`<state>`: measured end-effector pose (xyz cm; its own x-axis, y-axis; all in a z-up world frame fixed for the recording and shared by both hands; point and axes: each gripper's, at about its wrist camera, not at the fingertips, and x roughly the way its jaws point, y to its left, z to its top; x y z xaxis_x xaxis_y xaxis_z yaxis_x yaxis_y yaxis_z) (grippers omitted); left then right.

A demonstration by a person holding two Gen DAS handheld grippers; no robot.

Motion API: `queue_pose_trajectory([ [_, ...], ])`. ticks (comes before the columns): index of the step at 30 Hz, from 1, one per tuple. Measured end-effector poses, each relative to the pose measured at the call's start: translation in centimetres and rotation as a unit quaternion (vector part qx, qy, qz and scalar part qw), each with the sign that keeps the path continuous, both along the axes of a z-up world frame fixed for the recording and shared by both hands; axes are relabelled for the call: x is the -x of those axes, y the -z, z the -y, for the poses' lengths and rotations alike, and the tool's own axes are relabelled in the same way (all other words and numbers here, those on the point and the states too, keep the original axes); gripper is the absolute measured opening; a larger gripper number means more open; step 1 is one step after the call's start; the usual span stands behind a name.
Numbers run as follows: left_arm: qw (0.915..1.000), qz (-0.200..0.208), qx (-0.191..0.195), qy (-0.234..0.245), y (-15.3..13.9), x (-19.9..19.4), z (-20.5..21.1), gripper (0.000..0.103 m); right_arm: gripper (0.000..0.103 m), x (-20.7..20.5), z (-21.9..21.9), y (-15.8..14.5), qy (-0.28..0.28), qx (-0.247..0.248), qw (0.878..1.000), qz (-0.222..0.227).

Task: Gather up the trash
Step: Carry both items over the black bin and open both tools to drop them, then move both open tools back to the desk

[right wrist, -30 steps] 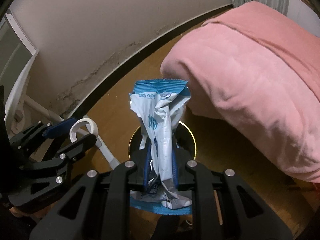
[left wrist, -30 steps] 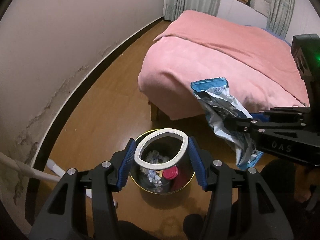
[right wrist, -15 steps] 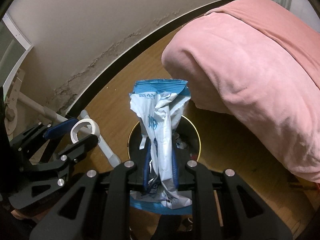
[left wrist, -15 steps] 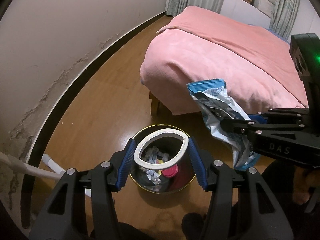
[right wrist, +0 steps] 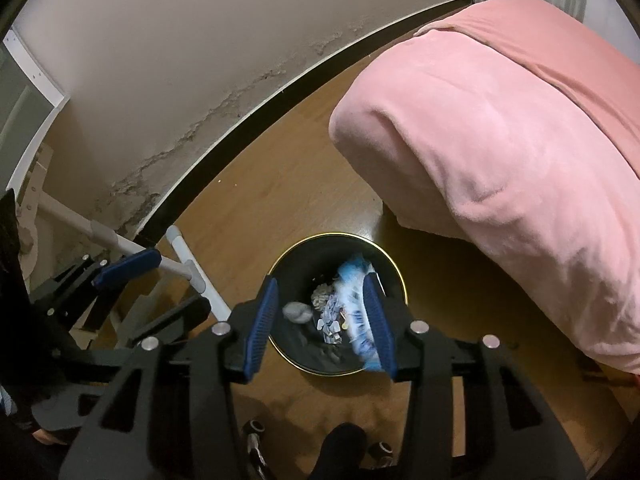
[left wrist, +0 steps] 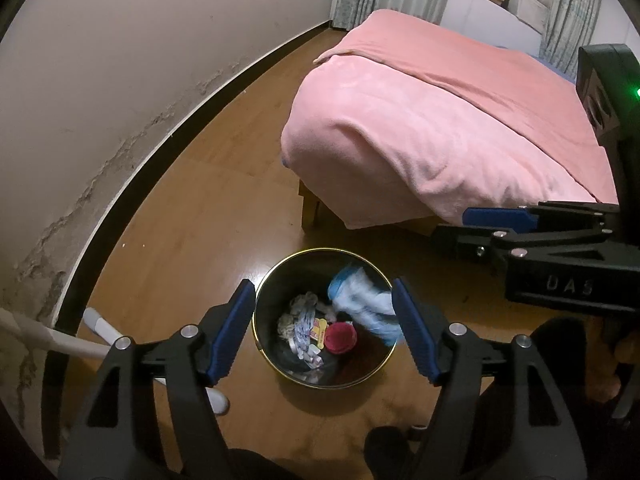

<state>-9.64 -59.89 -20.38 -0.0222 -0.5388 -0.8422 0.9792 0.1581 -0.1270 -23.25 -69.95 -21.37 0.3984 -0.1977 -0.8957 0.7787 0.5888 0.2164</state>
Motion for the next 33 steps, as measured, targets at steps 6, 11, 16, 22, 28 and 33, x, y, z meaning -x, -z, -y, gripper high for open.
queue_pose_trajectory([
  [6, 0.9999, 0.005, 0.009, 0.004, -0.9, 0.4, -0.5, 0.080, 0.048, 0.8, -0.2, -1.1, 0.007, 0.007, 1.000, 0.006],
  [11, 0.9995, 0.011, 0.027, 0.015, -4.1, 1.7, -1.5, 0.087, 0.060, 2.2, -1.2, -4.8, 0.005, 0.046, 0.999, 0.009],
  [16, 0.9966, 0.033, 0.073, 0.020, -10.5, 2.8, -4.3, 0.091, 0.071, 2.3, -3.0, -11.0, -0.014, 0.098, 0.995, 0.032],
  [22, 0.9889, 0.081, 0.122, -0.025, -17.5, 0.8, -10.9, 0.092, 0.073, -2.4, -8.0, -17.3, -0.083, 0.132, 0.984, 0.085],
  [28, 0.9695, 0.159, 0.121, -0.142, -20.6, -6.8, -21.3, 0.093, 0.073, -10.4, -14.5, -19.1, -0.191, 0.122, 0.967, 0.119],
  [33, 0.9395, 0.210, 0.070, -0.261, -20.5, -15.0, -31.3, 0.093, 0.073, -17.9, -21.0, -19.0, -0.285, 0.101, 0.944, 0.130],
])
